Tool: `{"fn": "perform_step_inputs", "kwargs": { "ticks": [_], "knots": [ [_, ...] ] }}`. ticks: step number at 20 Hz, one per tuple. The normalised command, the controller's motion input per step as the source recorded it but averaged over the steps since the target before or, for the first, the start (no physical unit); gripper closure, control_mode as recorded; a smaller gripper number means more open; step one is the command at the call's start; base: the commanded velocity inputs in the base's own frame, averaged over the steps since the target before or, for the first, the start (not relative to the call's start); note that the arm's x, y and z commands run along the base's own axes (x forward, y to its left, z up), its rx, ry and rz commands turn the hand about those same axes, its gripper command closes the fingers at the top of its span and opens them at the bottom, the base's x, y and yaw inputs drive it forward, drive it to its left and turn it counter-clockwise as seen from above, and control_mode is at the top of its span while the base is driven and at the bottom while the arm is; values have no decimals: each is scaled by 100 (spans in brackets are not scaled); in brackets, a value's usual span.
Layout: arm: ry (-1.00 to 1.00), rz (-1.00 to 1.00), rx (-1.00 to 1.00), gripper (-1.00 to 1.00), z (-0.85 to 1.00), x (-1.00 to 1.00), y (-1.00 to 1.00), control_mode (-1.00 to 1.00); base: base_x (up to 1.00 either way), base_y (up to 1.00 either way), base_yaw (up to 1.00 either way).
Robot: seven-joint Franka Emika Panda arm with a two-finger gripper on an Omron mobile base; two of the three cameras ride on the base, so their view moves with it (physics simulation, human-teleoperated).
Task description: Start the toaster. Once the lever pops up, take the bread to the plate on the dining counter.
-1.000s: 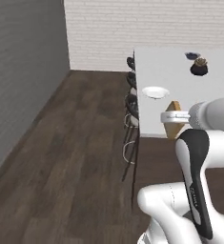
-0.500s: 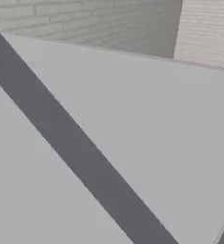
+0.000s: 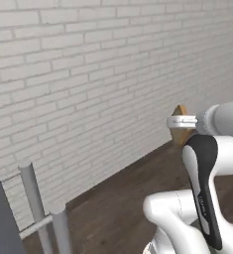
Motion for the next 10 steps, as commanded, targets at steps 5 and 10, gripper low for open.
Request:
{"fn": "perform_step_inputs", "kwargs": {
  "ticks": [5,10],
  "knots": [
    [0,0,0,100,0,0,0,100,100,0,0],
    [0,0,0,100,0,0,0,100,100,0,0]
  ]
}}
